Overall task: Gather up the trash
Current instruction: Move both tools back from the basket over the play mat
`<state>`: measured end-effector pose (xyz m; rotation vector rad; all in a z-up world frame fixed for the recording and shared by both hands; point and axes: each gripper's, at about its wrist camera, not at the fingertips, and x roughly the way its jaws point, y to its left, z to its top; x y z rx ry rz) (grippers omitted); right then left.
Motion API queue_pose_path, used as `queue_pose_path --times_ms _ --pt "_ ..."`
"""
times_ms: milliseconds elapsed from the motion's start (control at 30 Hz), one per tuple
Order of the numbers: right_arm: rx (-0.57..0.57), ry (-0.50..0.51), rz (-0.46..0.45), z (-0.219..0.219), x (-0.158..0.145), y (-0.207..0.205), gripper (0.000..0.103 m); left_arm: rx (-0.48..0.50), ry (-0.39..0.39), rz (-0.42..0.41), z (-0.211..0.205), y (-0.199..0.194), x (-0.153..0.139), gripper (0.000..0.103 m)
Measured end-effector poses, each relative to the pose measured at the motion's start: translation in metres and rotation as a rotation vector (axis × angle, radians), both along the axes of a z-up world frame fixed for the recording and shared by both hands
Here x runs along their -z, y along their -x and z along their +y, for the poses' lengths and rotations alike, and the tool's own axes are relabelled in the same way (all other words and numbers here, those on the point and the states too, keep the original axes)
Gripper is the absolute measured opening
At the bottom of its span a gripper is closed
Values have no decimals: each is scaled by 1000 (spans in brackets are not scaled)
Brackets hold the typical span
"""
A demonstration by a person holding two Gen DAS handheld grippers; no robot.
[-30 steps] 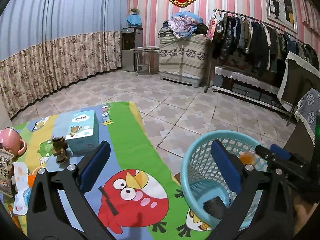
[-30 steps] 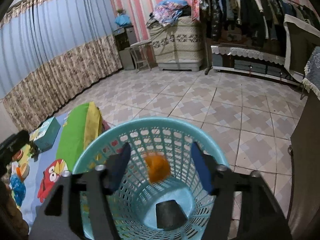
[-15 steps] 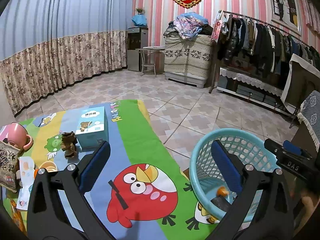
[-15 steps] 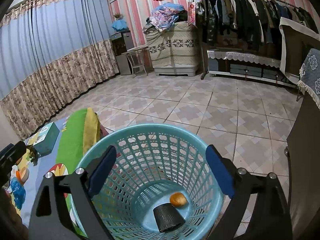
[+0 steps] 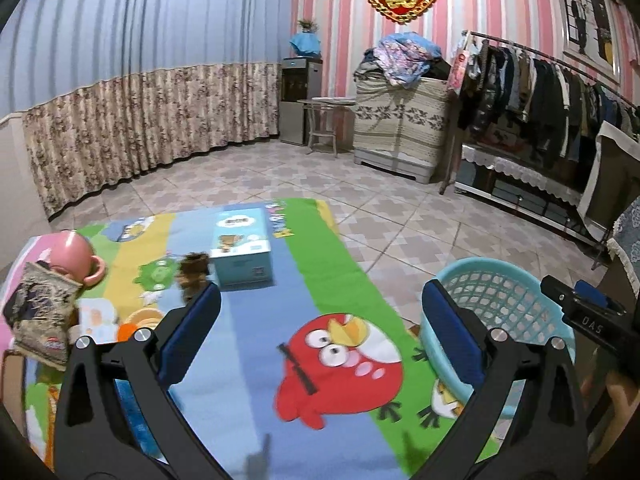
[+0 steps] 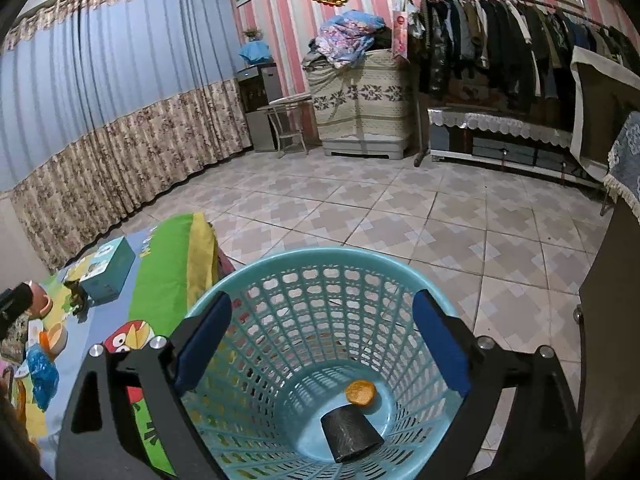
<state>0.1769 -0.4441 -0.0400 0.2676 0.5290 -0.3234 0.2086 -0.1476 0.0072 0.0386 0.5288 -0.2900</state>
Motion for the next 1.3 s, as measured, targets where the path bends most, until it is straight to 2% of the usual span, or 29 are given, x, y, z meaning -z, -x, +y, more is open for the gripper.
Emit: queue_pose_path --times_ms 800,900,1067,1200,1300 --pt "-187 95 -30 108 -16 22 90 -237 -8 26 162 54 5 97" --pt "-197 125 -28 122 -14 25 94 -265 -28 21 182 65 7 97" --pt "-231 164 1 141 -7 22 94 -308 -35 68 227 80 24 97" --pt "-256 138 11 152 -5 21 94 -336 -61 107 253 89 43 97" --pt "-278 121 39 165 1 18 95 -337 -51 146 263 90 57 97"
